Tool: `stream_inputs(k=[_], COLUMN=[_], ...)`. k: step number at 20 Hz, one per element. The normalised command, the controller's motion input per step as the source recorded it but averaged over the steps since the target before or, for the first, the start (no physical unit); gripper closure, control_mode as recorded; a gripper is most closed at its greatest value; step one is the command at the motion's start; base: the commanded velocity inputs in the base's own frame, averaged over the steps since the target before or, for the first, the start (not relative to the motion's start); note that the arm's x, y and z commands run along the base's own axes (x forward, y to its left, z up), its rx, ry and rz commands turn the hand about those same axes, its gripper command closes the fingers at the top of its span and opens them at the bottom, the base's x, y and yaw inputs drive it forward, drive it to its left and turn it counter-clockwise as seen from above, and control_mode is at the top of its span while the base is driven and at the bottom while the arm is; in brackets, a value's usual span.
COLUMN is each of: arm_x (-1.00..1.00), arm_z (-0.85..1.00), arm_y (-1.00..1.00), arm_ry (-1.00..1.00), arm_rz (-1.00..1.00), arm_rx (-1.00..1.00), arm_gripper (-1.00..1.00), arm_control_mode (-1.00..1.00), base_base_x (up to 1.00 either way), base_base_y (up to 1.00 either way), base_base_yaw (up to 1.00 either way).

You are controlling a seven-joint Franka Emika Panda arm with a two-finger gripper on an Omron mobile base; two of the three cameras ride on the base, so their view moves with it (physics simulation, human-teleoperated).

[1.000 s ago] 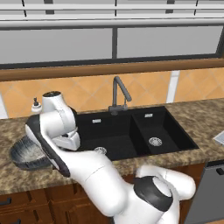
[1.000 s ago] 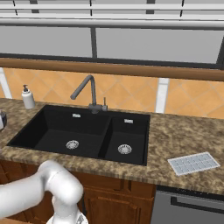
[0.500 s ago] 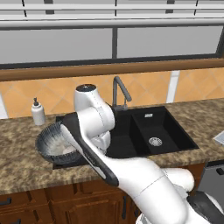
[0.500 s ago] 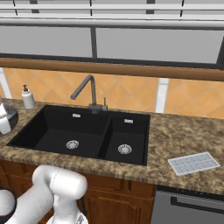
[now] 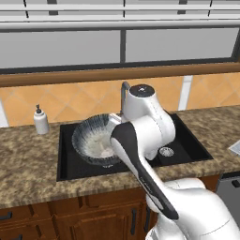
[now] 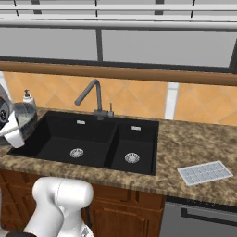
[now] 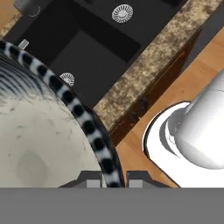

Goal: Pick the garlic from the sink and place it in the bowl. Then pick the bowl and place it in the microwave. Then close the microwave door and press the start button.

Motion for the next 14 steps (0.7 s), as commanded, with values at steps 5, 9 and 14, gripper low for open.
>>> stream_inputs(k=[5,9,14], arm_x=[-0.34,-0.35,-0.47], arm_z=[0.31,0.31,0.37], arm_y=[-0.97,-0.89,-0.76], arm_ry=[-0.11,-0.02,0.01], arm_rz=[-0.16,-0.16,-0.16], arm_rx=[0.02,0.04,0.04], arm_gripper=[1.00,1.00,1.00], arm_control_mode=[-1.00,-1.00,-1.00], base_base_x=[0.00,0.00,0.00], base_base_y=[0.00,0.00,0.00], base_base_yaw=[0.00,0.00,0.00])
